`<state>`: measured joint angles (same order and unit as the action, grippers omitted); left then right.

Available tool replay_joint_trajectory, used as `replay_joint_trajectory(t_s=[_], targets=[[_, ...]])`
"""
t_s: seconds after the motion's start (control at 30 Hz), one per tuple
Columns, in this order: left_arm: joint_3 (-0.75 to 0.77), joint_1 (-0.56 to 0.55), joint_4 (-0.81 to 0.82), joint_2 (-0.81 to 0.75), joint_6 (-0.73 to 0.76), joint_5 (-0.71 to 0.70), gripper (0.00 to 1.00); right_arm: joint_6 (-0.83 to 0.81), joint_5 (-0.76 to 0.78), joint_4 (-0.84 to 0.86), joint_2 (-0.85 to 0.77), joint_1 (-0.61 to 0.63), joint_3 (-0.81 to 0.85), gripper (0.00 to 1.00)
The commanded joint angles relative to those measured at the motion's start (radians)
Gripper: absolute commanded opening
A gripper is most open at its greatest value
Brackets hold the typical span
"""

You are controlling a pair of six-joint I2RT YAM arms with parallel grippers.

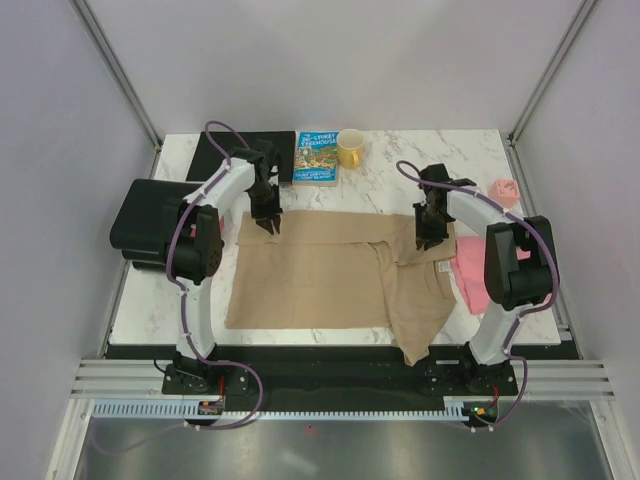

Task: Fold and stack the t-shirts

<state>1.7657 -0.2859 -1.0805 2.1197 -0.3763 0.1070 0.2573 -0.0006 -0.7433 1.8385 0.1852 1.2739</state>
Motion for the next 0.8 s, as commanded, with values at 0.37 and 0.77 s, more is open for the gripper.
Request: replay_joint_trajectory(t_s=[0.37, 0.77], targets=[[0.124, 0.020, -0.001, 0.008, 0.043, 0.013, 0.26, 0.025, 0.019, -0.154, -0.232, -0.033, -0.102, 0.30], [0.120, 0.028, 0.013, -0.001, 0.005, 0.029, 0.26, 0.057, 0.037, -0.220, -0.374, -0.036, -0.009, 0.33]])
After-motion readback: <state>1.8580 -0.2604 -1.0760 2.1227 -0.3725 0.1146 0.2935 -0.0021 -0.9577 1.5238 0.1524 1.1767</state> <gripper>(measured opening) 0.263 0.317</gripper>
